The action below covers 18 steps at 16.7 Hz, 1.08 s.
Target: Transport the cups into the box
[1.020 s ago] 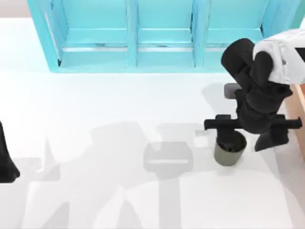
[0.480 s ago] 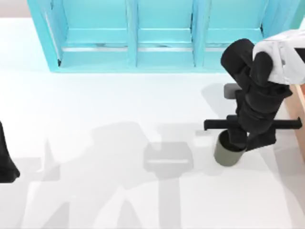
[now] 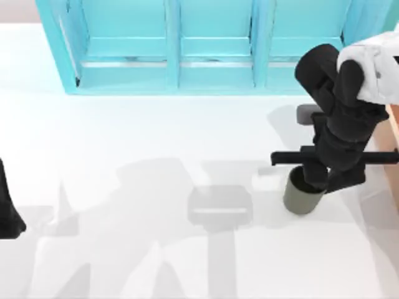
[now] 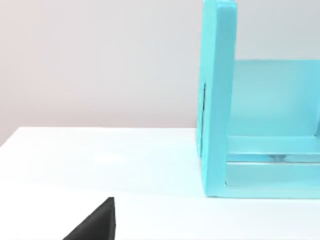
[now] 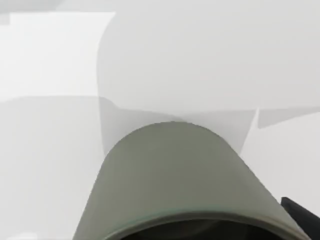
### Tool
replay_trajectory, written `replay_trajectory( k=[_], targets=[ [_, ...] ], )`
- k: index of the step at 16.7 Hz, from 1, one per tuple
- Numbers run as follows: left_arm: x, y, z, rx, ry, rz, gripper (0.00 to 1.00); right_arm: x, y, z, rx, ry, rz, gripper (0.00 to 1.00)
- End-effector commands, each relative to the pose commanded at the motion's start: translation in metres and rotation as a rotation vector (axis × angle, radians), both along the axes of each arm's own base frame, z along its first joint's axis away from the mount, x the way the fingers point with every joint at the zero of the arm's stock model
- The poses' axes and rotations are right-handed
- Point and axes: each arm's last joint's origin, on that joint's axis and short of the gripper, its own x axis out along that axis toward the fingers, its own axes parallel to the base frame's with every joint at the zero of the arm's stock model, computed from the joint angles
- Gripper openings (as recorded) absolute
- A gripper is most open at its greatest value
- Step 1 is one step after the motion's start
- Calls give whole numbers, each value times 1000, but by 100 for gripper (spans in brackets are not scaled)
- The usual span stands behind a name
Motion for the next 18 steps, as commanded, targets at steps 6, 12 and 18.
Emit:
replay_trajectory(
  k=[6, 12, 18],
  targets=[
    [0, 0, 0, 0, 0, 0, 100, 4, -39, 52, 7, -3, 23, 0],
    [0, 0, 0, 0, 0, 0, 100, -3, -89, 87, -10, 5, -2, 0],
    [0, 0, 0, 0, 0, 0, 100, -3, -93, 88, -12, 8, -2, 0]
  ],
)
